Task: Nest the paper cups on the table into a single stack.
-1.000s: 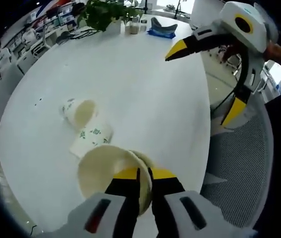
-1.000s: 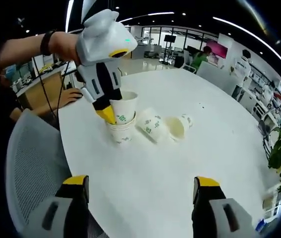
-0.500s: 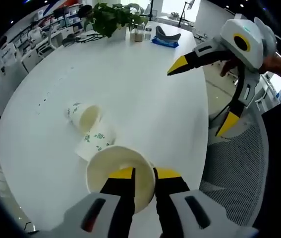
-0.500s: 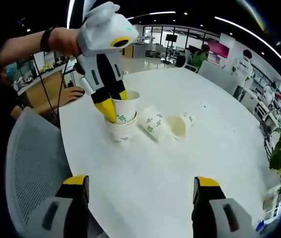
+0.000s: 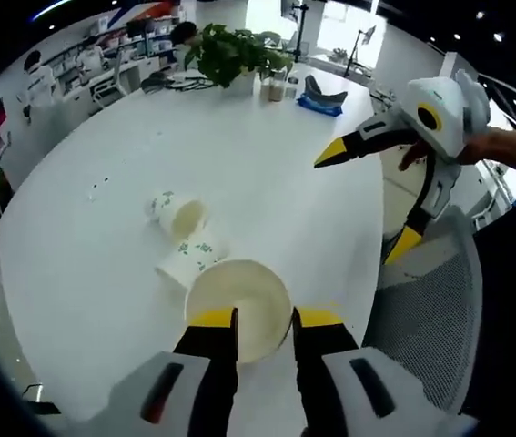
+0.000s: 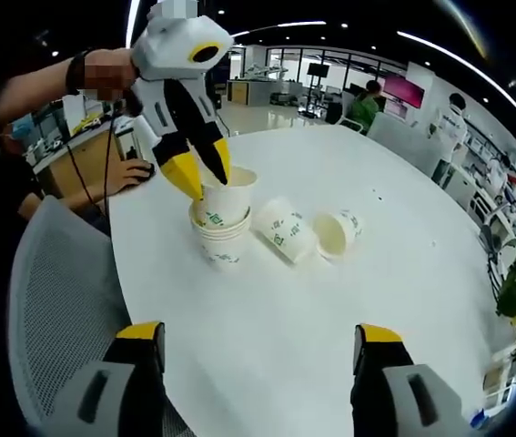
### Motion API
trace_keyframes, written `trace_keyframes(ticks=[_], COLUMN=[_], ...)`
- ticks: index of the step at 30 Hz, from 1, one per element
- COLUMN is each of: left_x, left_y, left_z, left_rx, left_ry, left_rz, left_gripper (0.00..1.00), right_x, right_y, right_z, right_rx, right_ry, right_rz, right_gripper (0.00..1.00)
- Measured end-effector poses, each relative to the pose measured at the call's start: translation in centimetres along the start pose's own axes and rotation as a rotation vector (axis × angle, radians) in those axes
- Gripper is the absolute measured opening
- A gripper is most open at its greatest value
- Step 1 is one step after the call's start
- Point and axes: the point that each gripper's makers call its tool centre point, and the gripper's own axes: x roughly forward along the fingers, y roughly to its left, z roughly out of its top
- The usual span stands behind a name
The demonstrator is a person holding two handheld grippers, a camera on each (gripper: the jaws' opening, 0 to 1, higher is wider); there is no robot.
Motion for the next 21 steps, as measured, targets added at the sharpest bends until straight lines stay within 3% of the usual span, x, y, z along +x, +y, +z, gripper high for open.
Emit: trace_keyframes(ticks=[5,10,21], left_x=[-1.4,-2.2,-3.7], left_y=[-0.2,0.7,0.0], left_z=[0.3,0.0,-1.7], left_rx=[-0.064,-0.115,-0.188], left_ry=[-0.063,-0.122,-0.171], left_rz=[-0.007,-0.004,0.015], left_gripper=[0.25,0.26,0.28], right_x=[0.4,0.6,2.1], right_y=[0.0,0.0,-1.7], right_z=[-0.1,0.4,2.9], right_rx=[-0.006,-0.016,-0.085], right_ry=[0.006,0.004,-0.002], right_rz=[0.006,0.009,0.006], right_gripper=[0.85,0.84,0.81])
